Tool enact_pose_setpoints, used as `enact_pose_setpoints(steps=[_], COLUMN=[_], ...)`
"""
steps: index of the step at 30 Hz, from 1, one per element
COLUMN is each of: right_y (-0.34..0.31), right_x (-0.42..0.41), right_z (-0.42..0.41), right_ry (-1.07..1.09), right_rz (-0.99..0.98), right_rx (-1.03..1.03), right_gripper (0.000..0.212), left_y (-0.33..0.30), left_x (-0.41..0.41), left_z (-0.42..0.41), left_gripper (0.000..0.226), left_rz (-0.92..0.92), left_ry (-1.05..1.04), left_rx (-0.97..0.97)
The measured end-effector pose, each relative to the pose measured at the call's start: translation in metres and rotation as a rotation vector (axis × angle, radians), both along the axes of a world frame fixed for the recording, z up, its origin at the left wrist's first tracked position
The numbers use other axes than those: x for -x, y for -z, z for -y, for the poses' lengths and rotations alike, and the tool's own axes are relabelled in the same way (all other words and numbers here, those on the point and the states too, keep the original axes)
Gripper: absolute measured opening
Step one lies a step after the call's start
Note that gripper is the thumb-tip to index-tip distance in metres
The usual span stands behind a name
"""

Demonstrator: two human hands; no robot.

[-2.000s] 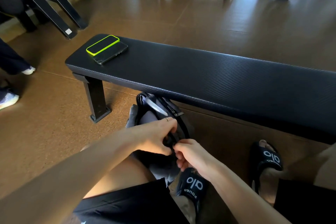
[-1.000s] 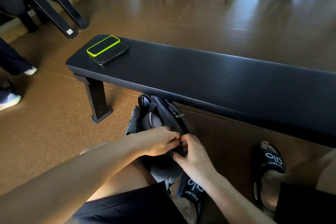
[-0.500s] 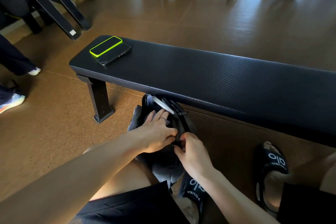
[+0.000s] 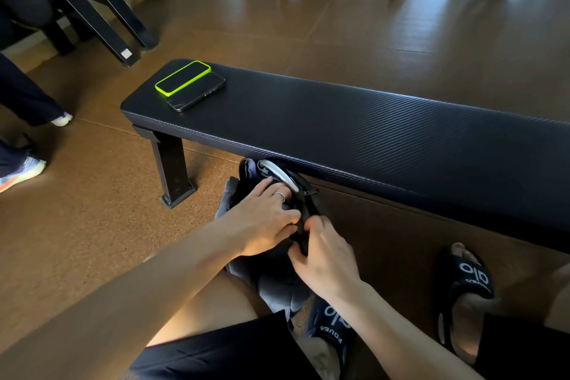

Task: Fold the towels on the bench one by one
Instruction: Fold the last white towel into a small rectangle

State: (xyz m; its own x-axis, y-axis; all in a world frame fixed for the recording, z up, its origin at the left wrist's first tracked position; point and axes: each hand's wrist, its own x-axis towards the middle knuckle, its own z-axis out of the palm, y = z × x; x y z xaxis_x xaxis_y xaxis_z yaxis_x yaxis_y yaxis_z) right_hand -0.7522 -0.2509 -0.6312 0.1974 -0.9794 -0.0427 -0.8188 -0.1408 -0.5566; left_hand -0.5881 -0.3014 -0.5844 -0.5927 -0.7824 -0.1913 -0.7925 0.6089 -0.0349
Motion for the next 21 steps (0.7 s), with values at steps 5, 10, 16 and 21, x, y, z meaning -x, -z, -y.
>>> enact_pose_setpoints(steps=[5,10,16,21], right_y=[-0.002,-0.006,-0.01,-0.026], right_x=[-0.008,-0.007,0.016,0.018], right_z=[0.009,0.003,-0.008,0.009], right_ry=[-0.034,-0.137,-0.18,-0.228], right_rz=[-0.026,-0.126,-0.171,-0.214], right_rx=[0.001,0.026,-0.034,-0.075], right_gripper=[0.031,0.024,0.022,0.024], left_y=[0.0,-0.007,-0.008,-0.007], left_x=[0.0,-0.01,-0.05,-0.056], left_z=[0.0,0.014,0.047,0.055], left_gripper=[0.03,0.027,0.022,0.023], left_rz=[-0.005,-0.087,-0.232,-0.268], left_ry=[-0.01,-0.092,-0.317,-0.425], left_rx=[-0.016,-0.066,-0.092,-0.029])
